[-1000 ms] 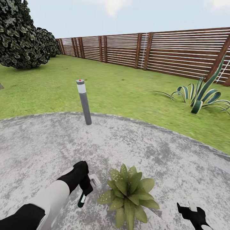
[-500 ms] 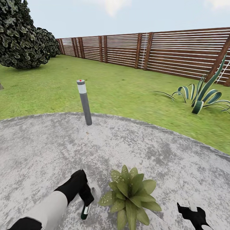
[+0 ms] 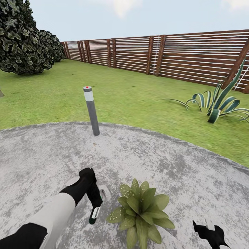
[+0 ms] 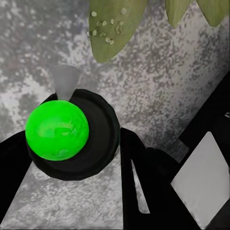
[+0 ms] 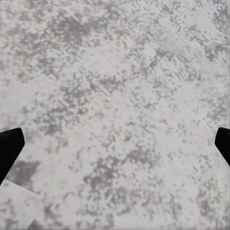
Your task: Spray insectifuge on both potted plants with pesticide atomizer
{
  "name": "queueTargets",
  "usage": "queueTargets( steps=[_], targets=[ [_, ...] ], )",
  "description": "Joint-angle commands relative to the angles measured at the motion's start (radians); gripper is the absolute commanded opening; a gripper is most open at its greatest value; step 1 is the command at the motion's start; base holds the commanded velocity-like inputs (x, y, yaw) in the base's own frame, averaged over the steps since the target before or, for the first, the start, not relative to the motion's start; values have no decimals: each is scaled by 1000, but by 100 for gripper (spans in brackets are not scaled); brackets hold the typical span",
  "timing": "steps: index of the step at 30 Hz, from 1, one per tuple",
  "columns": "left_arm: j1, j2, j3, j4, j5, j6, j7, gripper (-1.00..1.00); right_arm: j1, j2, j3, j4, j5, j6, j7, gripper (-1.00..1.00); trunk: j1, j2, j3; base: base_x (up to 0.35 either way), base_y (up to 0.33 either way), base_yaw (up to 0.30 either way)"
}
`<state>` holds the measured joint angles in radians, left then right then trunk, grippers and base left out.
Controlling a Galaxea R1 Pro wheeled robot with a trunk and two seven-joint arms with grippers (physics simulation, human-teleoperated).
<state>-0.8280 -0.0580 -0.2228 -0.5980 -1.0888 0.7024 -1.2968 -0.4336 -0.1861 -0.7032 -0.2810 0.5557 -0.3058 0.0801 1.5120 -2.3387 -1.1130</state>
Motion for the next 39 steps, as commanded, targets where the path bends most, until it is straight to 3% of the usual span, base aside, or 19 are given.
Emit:
queueTargets(
  steps=[1,8,19,26,39],
  targets=[
    [1,0,-1,-5,-12,10,-10,-100,-1,0,-9,0,3,-4,8,100,0,0,-1,0,0,0],
    [5,0,2,-11,-23,11,-12,-100,0,2,-9,-1,1,-4,9,100,0,0,-1,0,-164,43],
    [0,-2,5,-13,-23,11,-9,-100,0,4,-7,-1,1,-4,8,100,0,0,-1,-83,-256,263],
    [-1,-2,5,-13,-23,12,-9,-100,0,4,-7,-1,1,-4,9,100,0,0,-1,113,-268,256],
    [7,1,1,-13,-23,15,-9,-100,0,4,-7,-1,1,-4,9,100,0,0,-1,27,-57,144]
  ],
)
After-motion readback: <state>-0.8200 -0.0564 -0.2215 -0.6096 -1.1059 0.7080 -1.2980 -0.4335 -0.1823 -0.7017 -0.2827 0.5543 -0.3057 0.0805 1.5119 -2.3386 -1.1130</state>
